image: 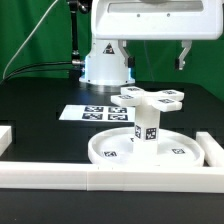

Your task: Assemble round table

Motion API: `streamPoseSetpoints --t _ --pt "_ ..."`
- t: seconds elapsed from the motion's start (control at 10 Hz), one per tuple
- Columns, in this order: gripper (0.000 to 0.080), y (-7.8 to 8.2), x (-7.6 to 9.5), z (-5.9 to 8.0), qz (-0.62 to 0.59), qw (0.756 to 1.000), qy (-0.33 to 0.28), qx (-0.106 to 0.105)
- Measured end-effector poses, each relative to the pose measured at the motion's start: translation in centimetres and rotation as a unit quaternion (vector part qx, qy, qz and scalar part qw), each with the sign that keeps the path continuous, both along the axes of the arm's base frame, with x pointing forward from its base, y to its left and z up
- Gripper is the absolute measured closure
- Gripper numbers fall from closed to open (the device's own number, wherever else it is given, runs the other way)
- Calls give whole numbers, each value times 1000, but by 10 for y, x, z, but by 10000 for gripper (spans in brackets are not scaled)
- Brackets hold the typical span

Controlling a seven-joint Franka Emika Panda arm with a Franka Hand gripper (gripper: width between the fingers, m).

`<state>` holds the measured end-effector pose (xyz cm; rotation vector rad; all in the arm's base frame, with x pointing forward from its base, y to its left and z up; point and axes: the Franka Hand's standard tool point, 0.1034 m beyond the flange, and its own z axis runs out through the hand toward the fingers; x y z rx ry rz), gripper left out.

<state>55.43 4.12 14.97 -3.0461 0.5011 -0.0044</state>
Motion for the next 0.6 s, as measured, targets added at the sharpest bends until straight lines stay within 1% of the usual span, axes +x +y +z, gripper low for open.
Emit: streamPoseSetpoints --t 0.6 --pt "151 0 0 -1 0 1000 1 0"
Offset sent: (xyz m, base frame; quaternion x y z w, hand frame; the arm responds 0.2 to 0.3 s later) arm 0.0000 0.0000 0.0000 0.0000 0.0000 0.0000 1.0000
